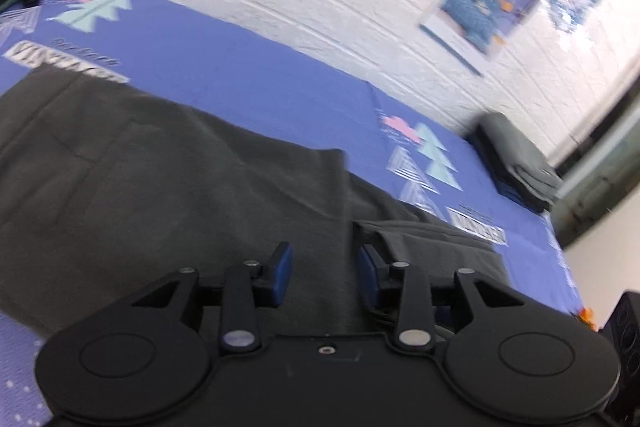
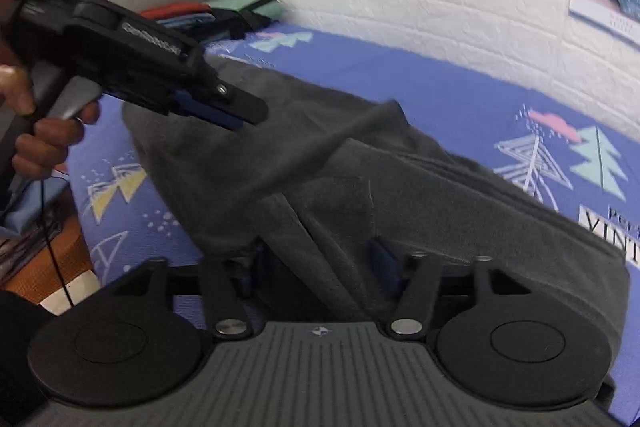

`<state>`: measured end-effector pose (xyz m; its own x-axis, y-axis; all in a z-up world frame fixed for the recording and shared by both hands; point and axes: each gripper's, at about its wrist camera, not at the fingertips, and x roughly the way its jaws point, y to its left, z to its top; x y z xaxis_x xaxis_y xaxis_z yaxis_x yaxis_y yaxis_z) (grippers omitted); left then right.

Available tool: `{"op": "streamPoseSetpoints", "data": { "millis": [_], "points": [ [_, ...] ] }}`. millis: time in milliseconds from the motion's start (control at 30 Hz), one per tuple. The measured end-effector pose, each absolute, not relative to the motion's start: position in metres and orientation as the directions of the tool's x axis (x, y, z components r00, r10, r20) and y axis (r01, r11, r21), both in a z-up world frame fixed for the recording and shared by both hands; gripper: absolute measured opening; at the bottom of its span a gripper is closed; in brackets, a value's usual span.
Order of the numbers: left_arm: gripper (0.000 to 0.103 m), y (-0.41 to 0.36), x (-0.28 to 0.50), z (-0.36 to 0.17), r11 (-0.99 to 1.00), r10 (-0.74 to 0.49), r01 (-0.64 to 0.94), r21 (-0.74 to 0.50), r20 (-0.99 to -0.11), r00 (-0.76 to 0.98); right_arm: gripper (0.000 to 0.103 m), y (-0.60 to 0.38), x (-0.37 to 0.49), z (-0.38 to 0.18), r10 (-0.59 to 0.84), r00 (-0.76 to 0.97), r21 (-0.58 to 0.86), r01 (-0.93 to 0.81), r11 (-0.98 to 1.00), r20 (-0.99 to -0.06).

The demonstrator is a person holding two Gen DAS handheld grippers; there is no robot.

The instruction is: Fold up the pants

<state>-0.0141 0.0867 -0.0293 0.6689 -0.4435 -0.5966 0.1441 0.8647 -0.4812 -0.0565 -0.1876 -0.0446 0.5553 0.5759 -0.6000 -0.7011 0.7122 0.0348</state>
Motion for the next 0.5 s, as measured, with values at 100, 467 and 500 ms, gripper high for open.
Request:
{"op": "streamPoseSetpoints", "data": {
  "millis": [100, 467, 500],
  "points": [
    [0.037, 0.071, -0.01, -0.03, 0.846, -0.508, 0.235, -0.479, -0.589, 0.628, 0.1, -0.208, -0.056, -0.031, 0.56, 0.589, 0.048, -0.663, 0.747, -0.583],
    [0.049, 0.028, 0.033, -0.055, 0.817, -0.564, 0.266, -0.512, -0.61, 0.556, 0.065, -0.282, -0.054, -0.027, 0.364, 0.739, 0.116, -0.366, 0.923, -0.567],
    [0.006, 0.025, 0.035, -0.056, 0.821, -0.56, 0.269, -0.503, -0.616, 0.555, 0.054, -0.286, -0.055, -0.029, 0.356, 0.742, 0.12, -0.353, 0.928, -0.569]
  ]
}}
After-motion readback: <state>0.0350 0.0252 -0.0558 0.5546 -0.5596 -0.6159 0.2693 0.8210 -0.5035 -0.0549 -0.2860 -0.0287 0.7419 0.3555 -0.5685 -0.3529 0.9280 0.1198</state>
